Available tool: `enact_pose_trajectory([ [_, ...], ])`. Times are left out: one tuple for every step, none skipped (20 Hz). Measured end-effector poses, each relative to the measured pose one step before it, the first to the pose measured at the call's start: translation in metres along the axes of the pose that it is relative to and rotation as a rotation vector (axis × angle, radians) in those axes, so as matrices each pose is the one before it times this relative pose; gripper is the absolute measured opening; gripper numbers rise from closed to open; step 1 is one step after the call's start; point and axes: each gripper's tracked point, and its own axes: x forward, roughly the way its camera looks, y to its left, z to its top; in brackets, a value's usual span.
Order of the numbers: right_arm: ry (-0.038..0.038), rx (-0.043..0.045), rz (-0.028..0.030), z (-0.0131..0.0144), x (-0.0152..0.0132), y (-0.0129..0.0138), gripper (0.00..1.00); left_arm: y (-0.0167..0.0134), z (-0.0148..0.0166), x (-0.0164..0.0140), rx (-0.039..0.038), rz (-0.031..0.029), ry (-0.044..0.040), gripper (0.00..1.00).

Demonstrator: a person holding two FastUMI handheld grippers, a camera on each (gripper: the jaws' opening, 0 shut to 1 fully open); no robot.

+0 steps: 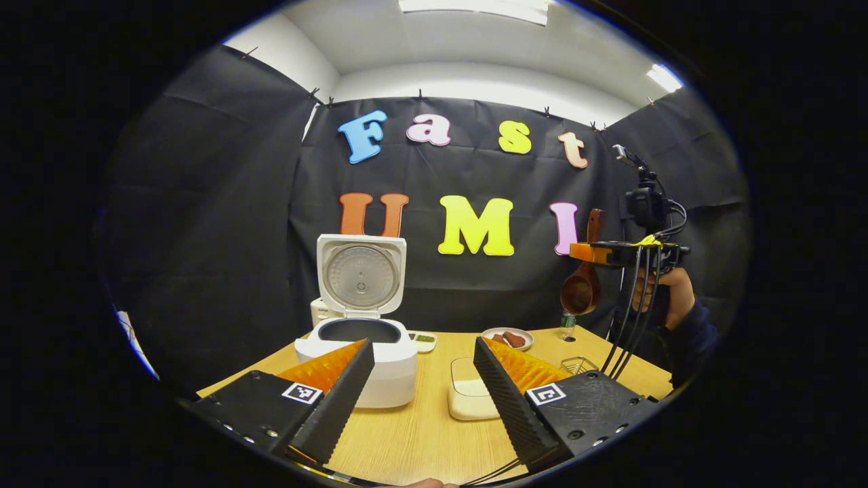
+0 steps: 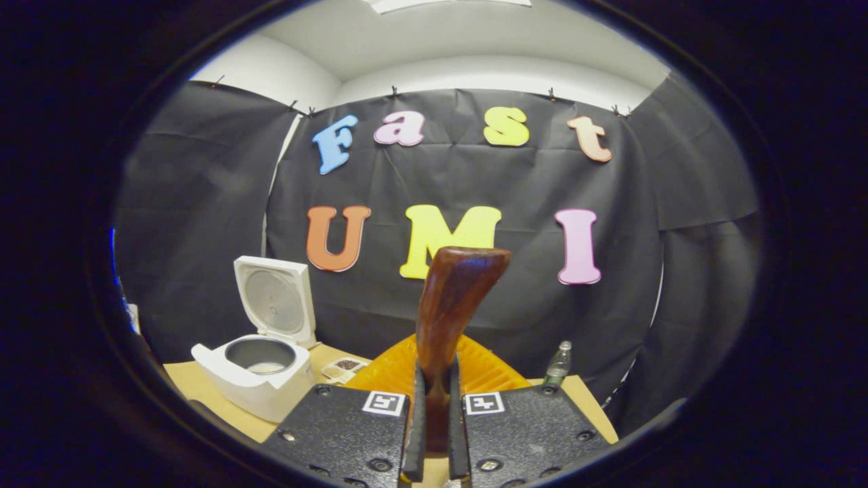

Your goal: Close the left gripper, press the button to open the rice cooker; take a wooden spoon from the chopstick holder with the right hand, scoop a spoonful of rice and pour it into the rice cooker, then put the wooden spoon back into the chopstick holder.

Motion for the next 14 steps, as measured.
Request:
enact_pose_trajectory([
  [0.01484,0.01356,-0.00953,-0.00873,0.00195,-0.00807,0.19,-0.00374,0.00075,0.00274,0.00269,-0.00594,0.00092,0.94],
  [0.01975,0.01848,-0.00667,-0.00935,-0.00028,-0.00687,0.19,-0.00365,-0.00081,0.00281,0.00410,-0.00433,0.00411,0.94],
  [0.01992,0.02069,-0.00402,-0.00952,0.00071,-0.00796,0.19,-0.00213,-0.00200,0.00208,0.00257,-0.00254,0.00417,0.94],
  [0.02046,0.01960,-0.00385,-0.00870,0.00268,-0.00602,0.19,-0.00072,-0.00169,-0.00017,0.00060,-0.00244,0.00358,0.94],
  [0.02089,0.02190,-0.00919,-0.01017,0.00414,-0.00645,0.19,-0.00023,-0.00168,0.00171,-0.00103,-0.00150,0.00279,0.94],
  [0.02216,0.01967,-0.00882,-0.00905,0.00426,-0.00669,0.19,0.00038,-0.00061,0.00073,-0.00250,0.00061,0.00431,0.94],
  [0.02293,0.01774,-0.01187,-0.00970,0.00661,-0.00737,0.19,0.00059,-0.00162,0.00084,-0.00324,0.00142,0.00220,0.94],
  [0.02210,0.01740,-0.00819,-0.00955,0.00380,-0.00606,0.19,0.00093,-0.00071,0.00112,-0.00236,0.00106,0.00273,0.94],
  [0.01914,0.01704,-0.00552,-0.00813,0.00419,-0.00376,0.19,0.00017,-0.00132,0.00009,-0.00062,0.00171,0.00225,0.94],
  [0.01786,0.01473,-0.00237,-0.00577,0.00198,-0.00328,0.19,0.00210,-0.00135,-0.00069,0.00065,0.00324,0.00298,0.94],
  [0.01499,0.00970,-0.00164,-0.00555,0.00181,-0.00378,0.19,0.00198,-0.00025,0.00055,0.00122,0.00388,0.00241,0.94],
  [0.00830,0.00938,-0.00646,-0.00456,0.00153,-0.00334,0.19,0.00146,-0.00054,-0.00004,0.00059,0.00372,0.00114,0.94],
  [0.00503,0.01010,-0.00618,-0.00444,0.00155,-0.00447,0.19,0.00083,-0.00129,0.00000,-0.00058,0.00057,0.00202,0.94],
  [0.00452,0.00358,-0.00600,-0.00490,0.00065,-0.00324,0.19,0.00039,-0.00141,0.00141,-0.00256,-0.00028,0.00344,0.94],
])
